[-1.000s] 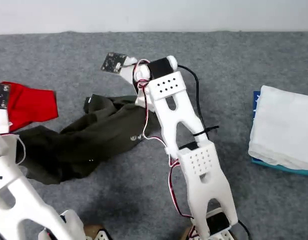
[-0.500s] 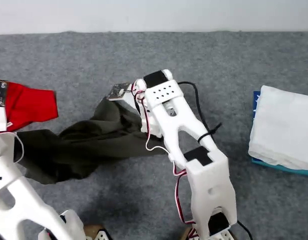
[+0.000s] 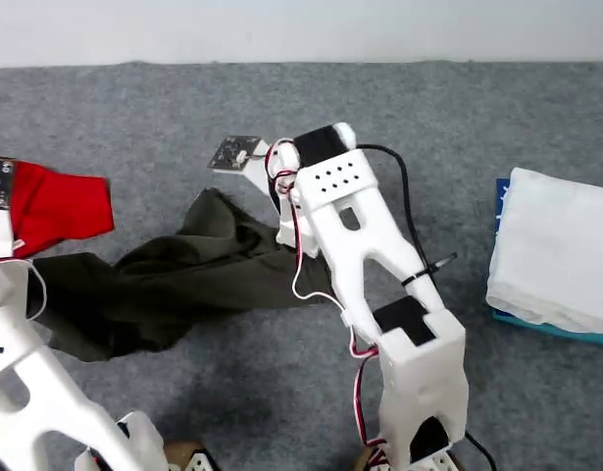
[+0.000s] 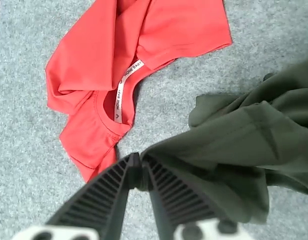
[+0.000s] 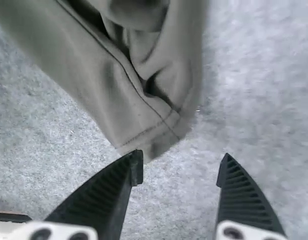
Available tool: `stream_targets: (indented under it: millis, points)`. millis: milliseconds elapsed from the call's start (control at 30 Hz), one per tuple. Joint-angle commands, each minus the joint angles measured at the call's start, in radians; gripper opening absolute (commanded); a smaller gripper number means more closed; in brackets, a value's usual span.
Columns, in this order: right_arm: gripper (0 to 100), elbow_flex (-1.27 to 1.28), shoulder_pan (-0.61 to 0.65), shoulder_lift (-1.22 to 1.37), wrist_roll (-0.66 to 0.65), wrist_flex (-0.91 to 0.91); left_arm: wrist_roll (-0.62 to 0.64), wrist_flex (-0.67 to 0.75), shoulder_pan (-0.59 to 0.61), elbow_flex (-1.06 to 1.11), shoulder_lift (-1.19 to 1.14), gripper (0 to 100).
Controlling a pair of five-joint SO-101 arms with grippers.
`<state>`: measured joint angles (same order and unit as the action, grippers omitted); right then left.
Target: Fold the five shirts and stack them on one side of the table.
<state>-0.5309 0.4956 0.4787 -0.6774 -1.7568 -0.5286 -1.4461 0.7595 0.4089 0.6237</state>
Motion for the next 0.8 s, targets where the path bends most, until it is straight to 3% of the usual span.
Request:
stream_targets:
  millis: [0, 200, 367, 533, 767]
  points:
    - [24.6, -0.046, 0.012, 0.039, 0.015, 0.016, -0.003, -0.003, -0.006, -0.013, 0.029, 2]
    - [22.6, -0.058, 0.031, 0.134, 0.011, 0.107, -0.003, -0.006, -0.006, 0.028, 0.029, 2]
    - [0.1, -0.192, 0.027, 0.136, -0.035, 0.082, -0.003, -0.003, -0.006, 0.03, 0.029, 2]
    - [1.3, -0.39, -0.002, 0.136, -0.068, -0.036, -0.003, -0.003, -0.006, 0.025, 0.029, 2]
    - [1.0, -0.466, -0.077, 0.053, -0.066, -0.039, -0.003, -0.005, -0.006, 0.002, 0.031, 2]
